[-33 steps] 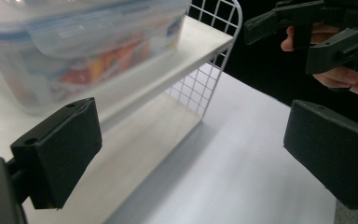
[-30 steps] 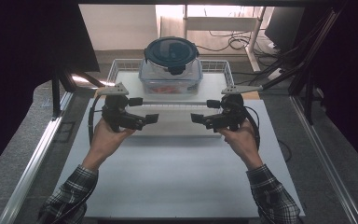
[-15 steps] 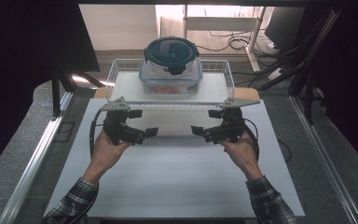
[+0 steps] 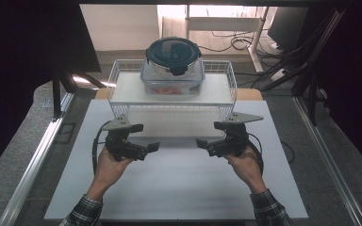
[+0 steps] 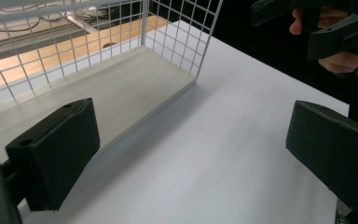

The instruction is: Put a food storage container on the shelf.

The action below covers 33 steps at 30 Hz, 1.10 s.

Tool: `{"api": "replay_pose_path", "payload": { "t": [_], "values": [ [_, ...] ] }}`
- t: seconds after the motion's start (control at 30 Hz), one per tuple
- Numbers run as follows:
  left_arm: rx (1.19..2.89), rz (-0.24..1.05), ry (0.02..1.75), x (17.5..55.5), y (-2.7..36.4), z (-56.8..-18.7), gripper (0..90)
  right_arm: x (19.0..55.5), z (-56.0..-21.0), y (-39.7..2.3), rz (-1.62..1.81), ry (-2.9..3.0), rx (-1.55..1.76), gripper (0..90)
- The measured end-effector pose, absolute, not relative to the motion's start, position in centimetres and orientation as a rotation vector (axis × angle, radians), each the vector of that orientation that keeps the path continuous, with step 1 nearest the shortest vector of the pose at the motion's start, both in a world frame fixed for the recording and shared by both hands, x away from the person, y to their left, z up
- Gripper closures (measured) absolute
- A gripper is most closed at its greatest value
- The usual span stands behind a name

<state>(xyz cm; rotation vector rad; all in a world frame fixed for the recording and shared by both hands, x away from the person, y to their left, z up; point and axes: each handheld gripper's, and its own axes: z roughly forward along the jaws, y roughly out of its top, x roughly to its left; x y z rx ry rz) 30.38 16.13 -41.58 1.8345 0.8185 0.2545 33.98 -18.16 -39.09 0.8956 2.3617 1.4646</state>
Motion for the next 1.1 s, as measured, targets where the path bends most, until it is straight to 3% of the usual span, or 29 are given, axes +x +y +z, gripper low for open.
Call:
{"api": "replay_pose_path", "payload": {
  "t": [0.6,1.1],
  "values": [
    [1.913,0.306,0.841,27.4,15.9,-44.1,2.3,31.3,-41.9,-18.5,1.371,2.374,0.863,0.0],
    [1.926,0.273,0.897,24.8,17.5,-46.5,1.1,28.7,-43.2,-19.8,1.334,2.385,0.872,0.0]
  ]
}}
